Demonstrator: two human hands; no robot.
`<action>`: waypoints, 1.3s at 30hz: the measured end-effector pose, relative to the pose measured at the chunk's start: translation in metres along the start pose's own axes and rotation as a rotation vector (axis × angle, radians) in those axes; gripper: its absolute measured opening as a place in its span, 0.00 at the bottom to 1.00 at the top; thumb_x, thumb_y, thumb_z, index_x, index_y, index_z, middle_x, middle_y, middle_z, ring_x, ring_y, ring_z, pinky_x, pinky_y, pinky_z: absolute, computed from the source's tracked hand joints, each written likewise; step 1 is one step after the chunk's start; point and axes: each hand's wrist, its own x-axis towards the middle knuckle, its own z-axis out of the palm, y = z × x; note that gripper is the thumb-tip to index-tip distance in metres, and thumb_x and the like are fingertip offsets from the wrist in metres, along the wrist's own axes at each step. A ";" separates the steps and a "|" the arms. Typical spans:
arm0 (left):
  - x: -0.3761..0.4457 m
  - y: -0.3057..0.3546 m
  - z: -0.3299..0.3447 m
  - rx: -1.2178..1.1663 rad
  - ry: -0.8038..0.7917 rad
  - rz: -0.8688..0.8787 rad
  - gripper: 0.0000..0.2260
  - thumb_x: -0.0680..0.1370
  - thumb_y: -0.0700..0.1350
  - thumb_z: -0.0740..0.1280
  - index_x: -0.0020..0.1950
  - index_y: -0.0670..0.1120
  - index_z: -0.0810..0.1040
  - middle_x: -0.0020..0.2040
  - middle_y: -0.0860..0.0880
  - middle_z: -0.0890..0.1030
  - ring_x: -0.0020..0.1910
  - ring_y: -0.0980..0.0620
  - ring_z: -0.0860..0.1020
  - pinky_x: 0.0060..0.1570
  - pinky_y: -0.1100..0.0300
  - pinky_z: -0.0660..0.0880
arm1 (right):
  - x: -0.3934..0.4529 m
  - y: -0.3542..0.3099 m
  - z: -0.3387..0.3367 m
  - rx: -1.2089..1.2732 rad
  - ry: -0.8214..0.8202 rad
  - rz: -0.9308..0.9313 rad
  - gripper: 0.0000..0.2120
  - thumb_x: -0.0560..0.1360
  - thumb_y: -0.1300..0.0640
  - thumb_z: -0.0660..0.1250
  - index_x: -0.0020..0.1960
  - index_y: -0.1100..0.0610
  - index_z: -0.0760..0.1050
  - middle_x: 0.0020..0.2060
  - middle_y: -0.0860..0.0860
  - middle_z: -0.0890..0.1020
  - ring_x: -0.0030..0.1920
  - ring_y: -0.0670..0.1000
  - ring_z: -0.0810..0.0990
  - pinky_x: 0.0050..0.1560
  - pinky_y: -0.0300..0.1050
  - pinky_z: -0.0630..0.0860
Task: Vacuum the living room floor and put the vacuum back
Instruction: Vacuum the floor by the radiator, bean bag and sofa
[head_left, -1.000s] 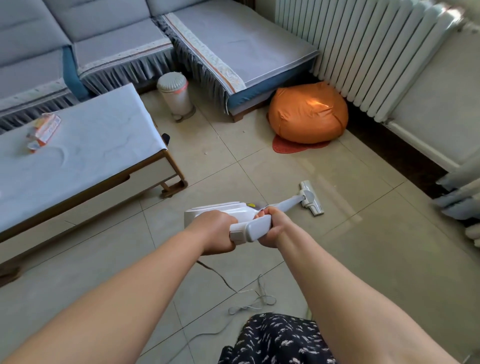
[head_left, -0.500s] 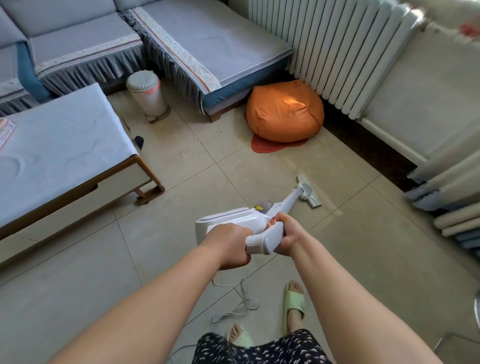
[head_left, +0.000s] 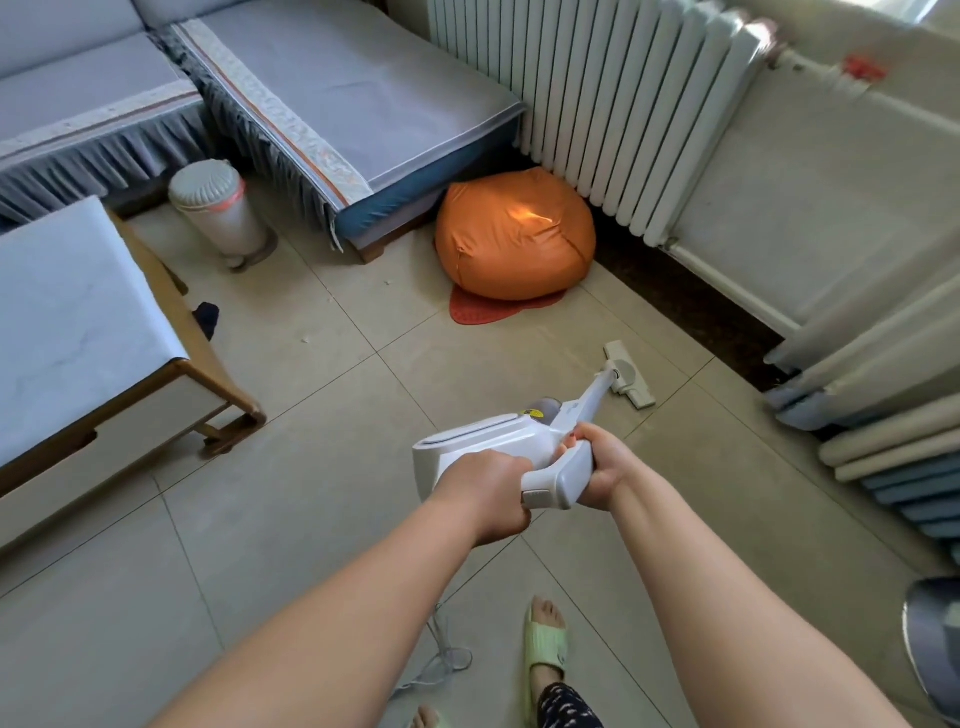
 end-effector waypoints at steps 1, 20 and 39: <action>0.006 0.003 -0.001 -0.001 -0.001 0.003 0.04 0.73 0.46 0.63 0.43 0.51 0.68 0.49 0.47 0.80 0.48 0.44 0.76 0.39 0.58 0.65 | -0.001 -0.008 -0.001 0.009 0.007 -0.005 0.07 0.70 0.64 0.60 0.35 0.57 0.67 0.24 0.47 0.70 0.23 0.45 0.69 0.28 0.36 0.72; 0.022 -0.001 0.011 -0.068 0.008 -0.033 0.04 0.72 0.46 0.65 0.42 0.51 0.69 0.49 0.47 0.80 0.49 0.44 0.76 0.39 0.58 0.65 | 0.005 -0.019 0.003 -0.049 0.071 0.011 0.06 0.68 0.65 0.61 0.34 0.58 0.68 0.23 0.48 0.71 0.23 0.45 0.70 0.29 0.35 0.73; -0.273 -0.193 0.040 -0.045 0.034 -0.165 0.05 0.71 0.48 0.64 0.40 0.54 0.68 0.49 0.51 0.81 0.50 0.47 0.77 0.39 0.60 0.66 | -0.014 0.318 0.104 -0.087 0.021 0.124 0.09 0.70 0.65 0.62 0.32 0.57 0.70 0.27 0.47 0.74 0.23 0.47 0.73 0.27 0.36 0.75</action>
